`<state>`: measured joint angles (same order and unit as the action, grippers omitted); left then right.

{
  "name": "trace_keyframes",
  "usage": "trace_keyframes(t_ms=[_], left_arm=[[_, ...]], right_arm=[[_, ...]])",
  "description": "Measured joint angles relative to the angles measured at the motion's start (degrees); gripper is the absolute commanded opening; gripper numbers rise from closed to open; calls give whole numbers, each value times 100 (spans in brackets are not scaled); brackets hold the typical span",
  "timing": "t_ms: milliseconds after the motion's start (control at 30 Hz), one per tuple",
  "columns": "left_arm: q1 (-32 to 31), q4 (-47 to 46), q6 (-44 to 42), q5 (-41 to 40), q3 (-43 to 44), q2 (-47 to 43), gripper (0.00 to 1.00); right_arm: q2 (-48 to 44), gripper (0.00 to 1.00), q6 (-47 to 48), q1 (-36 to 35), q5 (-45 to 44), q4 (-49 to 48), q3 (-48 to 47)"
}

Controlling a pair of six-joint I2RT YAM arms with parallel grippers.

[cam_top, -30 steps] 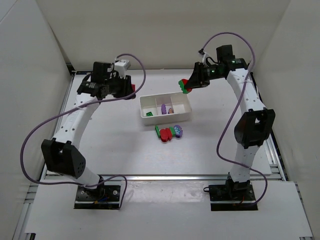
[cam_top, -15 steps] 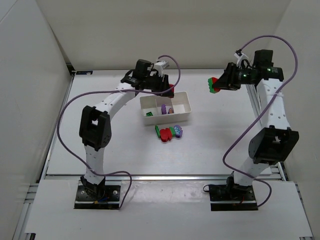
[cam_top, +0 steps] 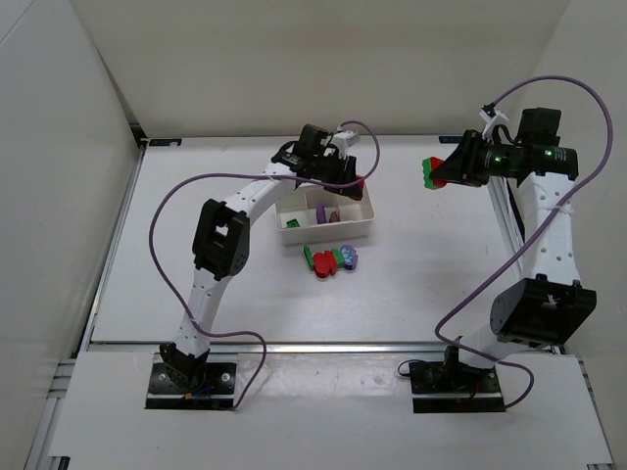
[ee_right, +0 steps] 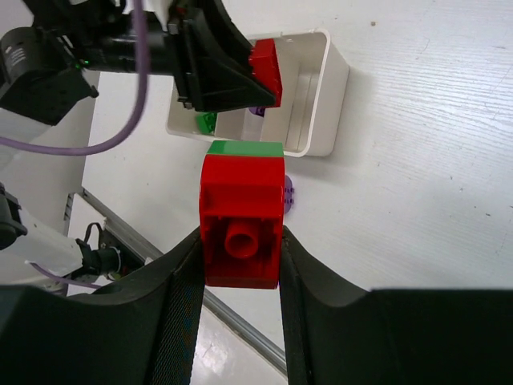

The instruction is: Sort the legos into containers by color

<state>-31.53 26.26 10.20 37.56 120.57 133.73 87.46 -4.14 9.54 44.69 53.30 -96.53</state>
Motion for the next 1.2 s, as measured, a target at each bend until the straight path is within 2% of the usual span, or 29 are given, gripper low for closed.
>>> trace_keyframes(t_ms=[233,300,333,367,567,633,833,1067,1200], left_arm=[[-9,424,-166,-334,0,192,19],[-9,498,-229,-424,0,192,37],[-9,516,-262,-446,0,192,51],[-11,551,-295,-470,0,192,70],[-2,531,-378,-369,-186,151,91],[37,238,-256,-131,-452,48,93],[363,-903,809,1082,-1235,-352,86],[944,-4221,3368,2706,-2245,-1139,86],[885,-5657,4505,3244,-2538,-1569,87]], right_arm=[[-55,0,9,13,35,46,79],[-52,0,4,13,59,50,103],[-52,0,2,15,92,50,107],[-52,0,-7,15,133,46,109],[-31,0,-63,15,446,13,109],[9,0,-103,15,601,0,111],[197,0,-278,15,1572,-380,345],[894,0,-693,-457,3106,-1161,424],[1410,0,-874,-984,3547,-1423,142]])
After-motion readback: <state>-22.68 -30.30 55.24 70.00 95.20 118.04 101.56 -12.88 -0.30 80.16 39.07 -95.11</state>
